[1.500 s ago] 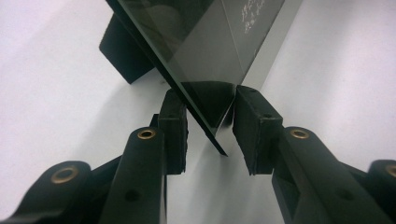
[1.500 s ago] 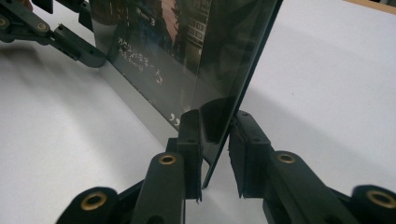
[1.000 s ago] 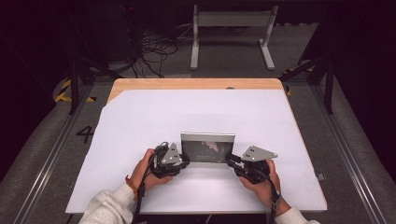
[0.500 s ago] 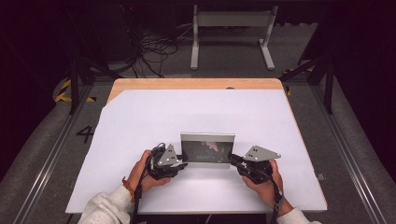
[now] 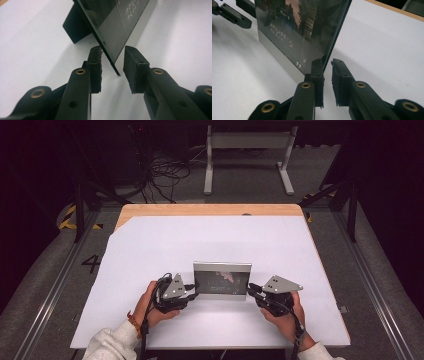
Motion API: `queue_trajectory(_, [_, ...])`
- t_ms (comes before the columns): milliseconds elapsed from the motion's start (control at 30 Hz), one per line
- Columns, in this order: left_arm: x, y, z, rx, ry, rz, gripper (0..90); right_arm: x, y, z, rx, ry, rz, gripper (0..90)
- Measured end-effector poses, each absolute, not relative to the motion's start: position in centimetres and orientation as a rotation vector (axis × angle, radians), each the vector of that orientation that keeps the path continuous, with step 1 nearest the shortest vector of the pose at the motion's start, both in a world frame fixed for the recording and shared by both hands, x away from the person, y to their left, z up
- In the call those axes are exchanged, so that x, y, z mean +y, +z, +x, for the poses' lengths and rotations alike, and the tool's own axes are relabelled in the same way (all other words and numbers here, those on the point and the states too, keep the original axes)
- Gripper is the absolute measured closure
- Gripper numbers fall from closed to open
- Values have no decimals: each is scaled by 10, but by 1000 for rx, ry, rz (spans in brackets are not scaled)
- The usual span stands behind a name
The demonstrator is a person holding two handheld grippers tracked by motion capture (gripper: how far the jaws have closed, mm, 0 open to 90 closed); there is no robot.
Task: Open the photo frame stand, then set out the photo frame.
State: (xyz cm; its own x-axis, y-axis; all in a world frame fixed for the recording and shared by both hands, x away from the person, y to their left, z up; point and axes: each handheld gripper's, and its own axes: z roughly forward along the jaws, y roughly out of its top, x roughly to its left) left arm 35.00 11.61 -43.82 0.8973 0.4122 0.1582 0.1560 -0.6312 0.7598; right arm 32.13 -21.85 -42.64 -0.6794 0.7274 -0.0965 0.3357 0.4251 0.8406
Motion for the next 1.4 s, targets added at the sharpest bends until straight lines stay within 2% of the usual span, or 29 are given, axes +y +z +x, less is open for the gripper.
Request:
queue_trajectory(533, [142,-430,344,464,436,2191,634,-218,-416,317,2217,1097,815,753])
queue_trajectory(867, [151,-427,340,476,458,2177,607,-224,-413,314,2219,1061,804,690])
queue_trajectory(1400, [167,-428,334,513,487,2173,508,-239,-409,305,2211,1018,774,596])
